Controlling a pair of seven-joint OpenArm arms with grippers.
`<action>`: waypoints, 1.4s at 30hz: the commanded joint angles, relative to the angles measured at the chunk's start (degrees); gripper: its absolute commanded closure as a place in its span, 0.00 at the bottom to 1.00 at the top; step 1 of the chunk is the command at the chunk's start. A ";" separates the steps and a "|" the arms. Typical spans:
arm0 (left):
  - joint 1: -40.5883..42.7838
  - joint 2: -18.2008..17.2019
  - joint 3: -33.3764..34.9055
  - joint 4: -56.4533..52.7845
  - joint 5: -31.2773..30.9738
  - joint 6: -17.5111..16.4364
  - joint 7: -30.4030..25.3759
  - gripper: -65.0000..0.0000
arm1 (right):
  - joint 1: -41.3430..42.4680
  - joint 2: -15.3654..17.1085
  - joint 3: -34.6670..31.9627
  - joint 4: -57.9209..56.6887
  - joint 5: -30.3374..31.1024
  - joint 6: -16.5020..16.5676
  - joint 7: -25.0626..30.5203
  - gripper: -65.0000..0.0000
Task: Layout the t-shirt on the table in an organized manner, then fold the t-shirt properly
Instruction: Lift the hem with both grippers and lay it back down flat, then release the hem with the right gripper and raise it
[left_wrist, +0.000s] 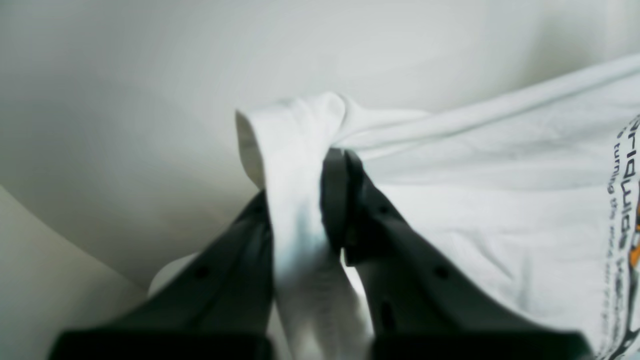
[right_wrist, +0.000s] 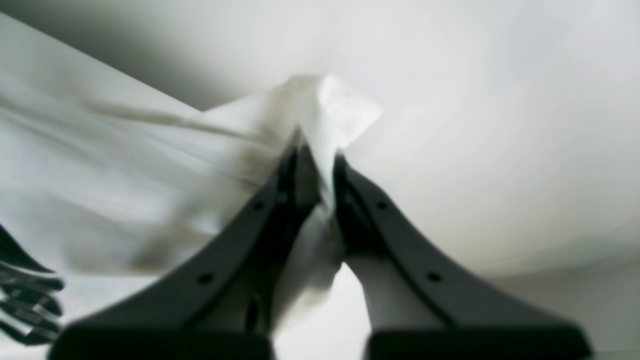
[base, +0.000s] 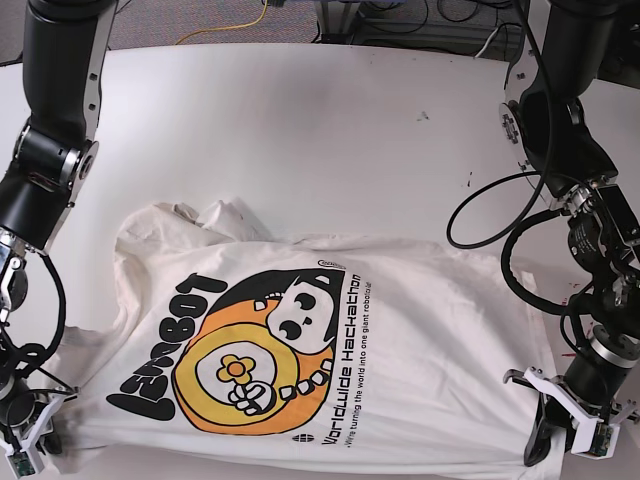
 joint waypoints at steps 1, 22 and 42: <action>-0.96 -0.55 -0.10 -1.22 -0.44 0.36 -3.28 1.00 | 2.22 0.30 0.39 -4.38 0.31 -0.34 5.80 0.98; 7.13 -4.16 -0.36 -12.20 -0.36 0.36 -13.39 1.00 | 1.43 -4.44 -0.14 -31.20 0.31 -0.34 25.40 0.98; 10.12 -11.89 -0.45 -23.72 -0.53 0.36 -17.61 1.00 | 1.43 -11.56 -2.16 -35.77 -4.97 -0.34 25.58 0.98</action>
